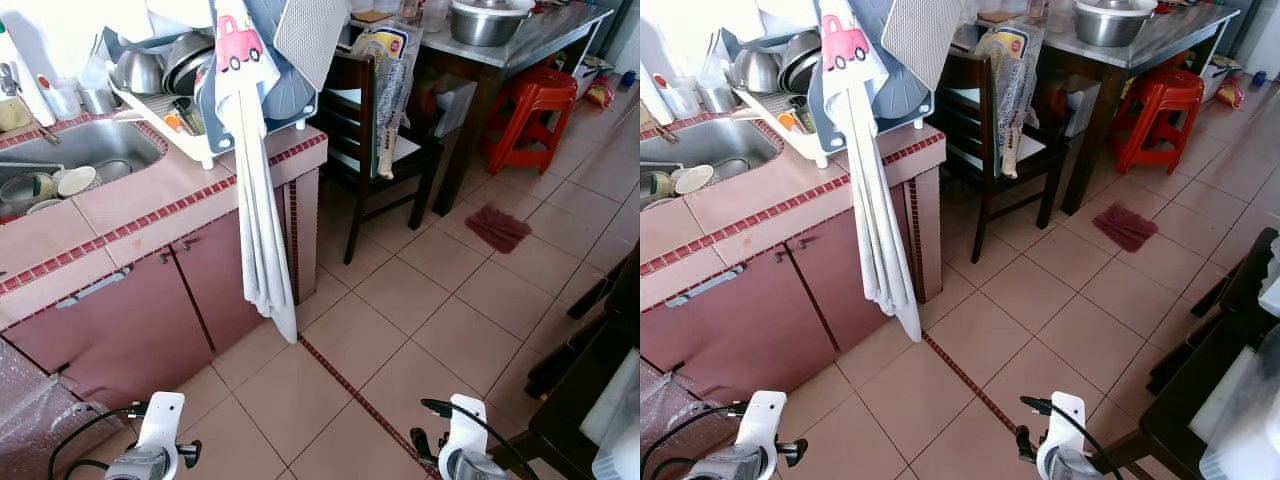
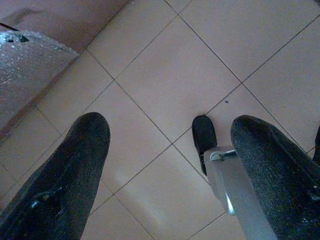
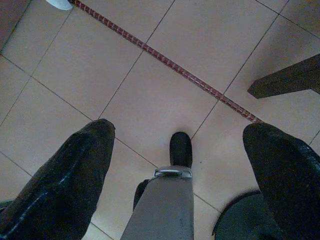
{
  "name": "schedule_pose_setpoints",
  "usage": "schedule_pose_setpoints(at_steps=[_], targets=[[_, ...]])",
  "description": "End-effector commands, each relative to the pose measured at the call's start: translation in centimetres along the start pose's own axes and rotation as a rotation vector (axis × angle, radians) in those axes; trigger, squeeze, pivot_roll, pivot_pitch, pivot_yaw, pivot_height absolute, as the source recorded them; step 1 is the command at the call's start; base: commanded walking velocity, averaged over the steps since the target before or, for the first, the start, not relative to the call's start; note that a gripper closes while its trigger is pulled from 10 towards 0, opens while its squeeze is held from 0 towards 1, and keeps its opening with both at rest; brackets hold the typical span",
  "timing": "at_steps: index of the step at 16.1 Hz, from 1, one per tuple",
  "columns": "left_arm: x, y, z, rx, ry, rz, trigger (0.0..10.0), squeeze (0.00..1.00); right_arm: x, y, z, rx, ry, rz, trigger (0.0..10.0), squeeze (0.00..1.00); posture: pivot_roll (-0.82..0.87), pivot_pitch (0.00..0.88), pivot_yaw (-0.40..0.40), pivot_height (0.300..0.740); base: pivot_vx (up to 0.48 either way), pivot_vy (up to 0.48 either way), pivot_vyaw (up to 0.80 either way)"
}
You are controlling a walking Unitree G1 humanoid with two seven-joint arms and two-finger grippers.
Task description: Kitchen organization
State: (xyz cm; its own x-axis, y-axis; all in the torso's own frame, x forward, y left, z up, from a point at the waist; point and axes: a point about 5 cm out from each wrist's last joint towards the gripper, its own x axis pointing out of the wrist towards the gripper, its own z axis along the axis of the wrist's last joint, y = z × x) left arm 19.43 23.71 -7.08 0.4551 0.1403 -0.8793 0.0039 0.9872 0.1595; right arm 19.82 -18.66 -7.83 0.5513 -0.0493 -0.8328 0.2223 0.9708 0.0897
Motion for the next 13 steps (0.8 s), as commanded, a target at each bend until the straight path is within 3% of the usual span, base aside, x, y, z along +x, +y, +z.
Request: schedule_pose_setpoints(at_steps=[1,2,3,9,10,11,12,13], targets=[[-0.4,-2.7,7.2,-0.066,-0.257,-0.034,10.0,0.0,0.2,3.9,7.6,-0.094,-0.164,0.075,10.0,0.0,-0.04,0.0,-0.044,0.74,0.0,0.0,0.0],[-0.4,-2.7,7.2,-0.066,-0.257,-0.034,10.0,0.0,0.2,3.9,7.6,-0.094,-0.164,0.075,10.0,0.0,-0.04,0.0,-0.044,0.74,0.0,0.0,0.0],[-0.3,-3.4,6.1,0.023,-0.217,-0.05,10.0,0.0,0.2,3.6,6.9,-0.151,-0.135,0.058,10.0,0.0,-0.06,0.0,-0.064,0.74,0.0,0.0,0.0],[-0.3,-3.3,6.6,0.055,-0.246,-0.023,10.0,0.0,0.2,3.7,7.4,-0.164,-0.14,0.049,10.0,0.0,-0.04,0.0,-0.067,0.74,0.0,0.0,0.0],[-0.7,-3.4,8.1,0.106,-0.33,-0.025,10.0,0.0,0.1,3.6,8.0,-0.177,-0.172,0.041,10.0,0.0,-0.05,0.0,-0.059,0.74,0.0,0.0,0.0],[-1.2,-3.6,10.4,0.084,-0.411,-0.074,10.0,0.0,-0.2,4.0,9.9,-0.135,-0.244,0.088,10.0,0.0,-0.05,0.0,-0.051,0.74,0.0,0.0,0.0],[-1.5,-3.4,11.3,0.061,-0.447,-0.086,10.0,0.0,-0.4,4.0,11.0,-0.117,-0.29,0.102,10.0,0.0,-0.06,0.0,-0.048,0.74,0.0,0.0,0.0],[-2.2,-2.7,13.0,0.079,-0.539,-0.1,10.0,0.03,-1.0,3.7,13.7,-0.077,-0.385,0.126,10.0,0.0,-0.09,0.0,-0.033,0.74,0.0,0.0,0.0]])
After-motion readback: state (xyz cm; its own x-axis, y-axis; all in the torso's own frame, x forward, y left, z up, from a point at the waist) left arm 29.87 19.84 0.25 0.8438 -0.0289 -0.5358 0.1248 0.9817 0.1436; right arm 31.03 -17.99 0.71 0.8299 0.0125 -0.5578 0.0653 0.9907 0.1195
